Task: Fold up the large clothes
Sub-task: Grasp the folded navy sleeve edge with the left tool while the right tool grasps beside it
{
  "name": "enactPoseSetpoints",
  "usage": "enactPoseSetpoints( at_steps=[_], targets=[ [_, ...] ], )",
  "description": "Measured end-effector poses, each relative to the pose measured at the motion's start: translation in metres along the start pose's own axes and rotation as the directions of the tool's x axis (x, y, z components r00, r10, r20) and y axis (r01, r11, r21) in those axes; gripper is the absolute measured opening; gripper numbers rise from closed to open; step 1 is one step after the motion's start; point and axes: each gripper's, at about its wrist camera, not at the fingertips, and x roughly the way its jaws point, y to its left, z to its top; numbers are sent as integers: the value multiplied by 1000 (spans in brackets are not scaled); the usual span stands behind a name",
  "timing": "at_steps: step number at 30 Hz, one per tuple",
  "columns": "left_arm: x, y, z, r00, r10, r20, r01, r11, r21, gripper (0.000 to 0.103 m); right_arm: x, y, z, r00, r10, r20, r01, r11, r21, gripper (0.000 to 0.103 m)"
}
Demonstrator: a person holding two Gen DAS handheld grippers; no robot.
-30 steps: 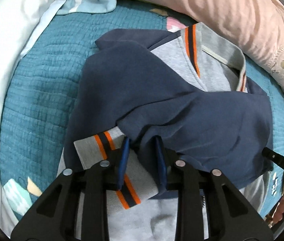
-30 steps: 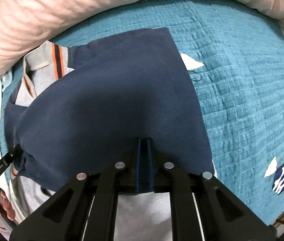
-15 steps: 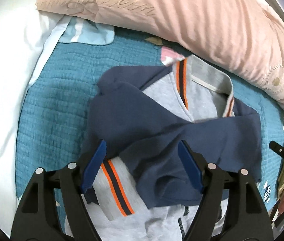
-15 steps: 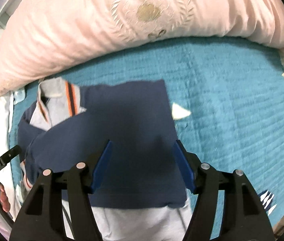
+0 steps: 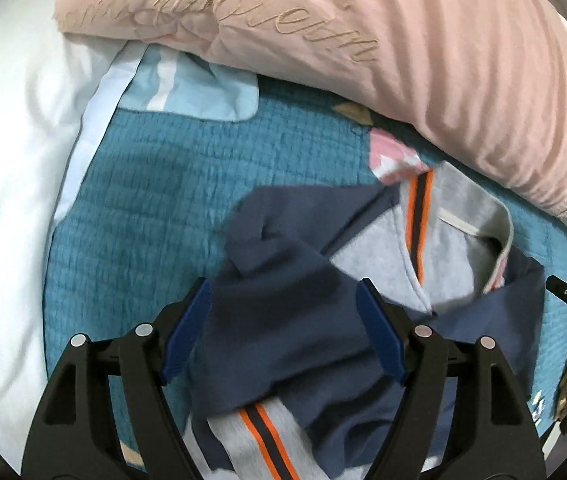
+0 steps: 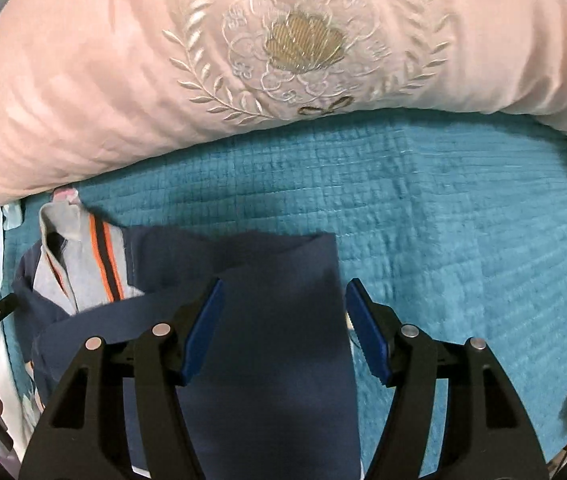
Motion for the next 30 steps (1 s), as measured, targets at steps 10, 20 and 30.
enactPoseSetpoints(
  at_steps=[10, 20, 30],
  targets=[
    [36, 6, 16, 999, 39, -26, -39, 999, -17, 70, 53, -9, 16, 998, 25, -66, -22, 999, 41, 73],
    [26, 0, 11, 996, 91, 5, -92, 994, 63, 24, 39, -21, 16, 990, 127, -62, -116, 980, 161, 12],
    [-12, -1, 5, 998, 59, 35, -62, 996, 67, 16, 14, -27, 16, 985, 172, -32, -165, 973, 160, 11]
  ],
)
